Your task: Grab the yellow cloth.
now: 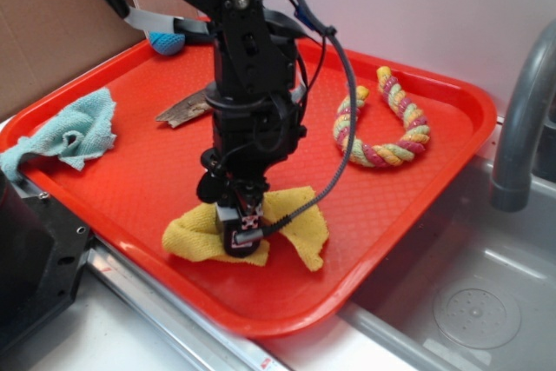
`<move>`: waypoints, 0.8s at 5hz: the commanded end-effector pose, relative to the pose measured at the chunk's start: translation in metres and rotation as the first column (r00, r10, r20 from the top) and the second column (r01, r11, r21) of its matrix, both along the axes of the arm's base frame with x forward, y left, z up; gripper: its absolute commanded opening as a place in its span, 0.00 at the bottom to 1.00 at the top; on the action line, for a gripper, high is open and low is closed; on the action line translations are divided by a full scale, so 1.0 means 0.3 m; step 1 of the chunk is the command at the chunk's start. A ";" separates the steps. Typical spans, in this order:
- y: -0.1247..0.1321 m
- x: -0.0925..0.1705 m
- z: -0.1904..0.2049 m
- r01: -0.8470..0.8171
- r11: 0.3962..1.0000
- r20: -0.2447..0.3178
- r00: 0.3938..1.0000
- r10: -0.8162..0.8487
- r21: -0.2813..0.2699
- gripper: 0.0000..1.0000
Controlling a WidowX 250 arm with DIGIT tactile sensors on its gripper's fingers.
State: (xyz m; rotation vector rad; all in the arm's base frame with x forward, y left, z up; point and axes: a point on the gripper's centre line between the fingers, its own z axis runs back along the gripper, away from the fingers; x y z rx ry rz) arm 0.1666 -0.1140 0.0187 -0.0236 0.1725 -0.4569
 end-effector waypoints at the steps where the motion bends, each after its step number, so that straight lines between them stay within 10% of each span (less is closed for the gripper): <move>1: 0.202 0.124 0.301 -0.338 0.937 0.254 0.901 0.350 -0.092 0.00; 4: 0.401 0.193 0.625 -0.645 0.743 0.245 0.703 0.668 -0.178 0.00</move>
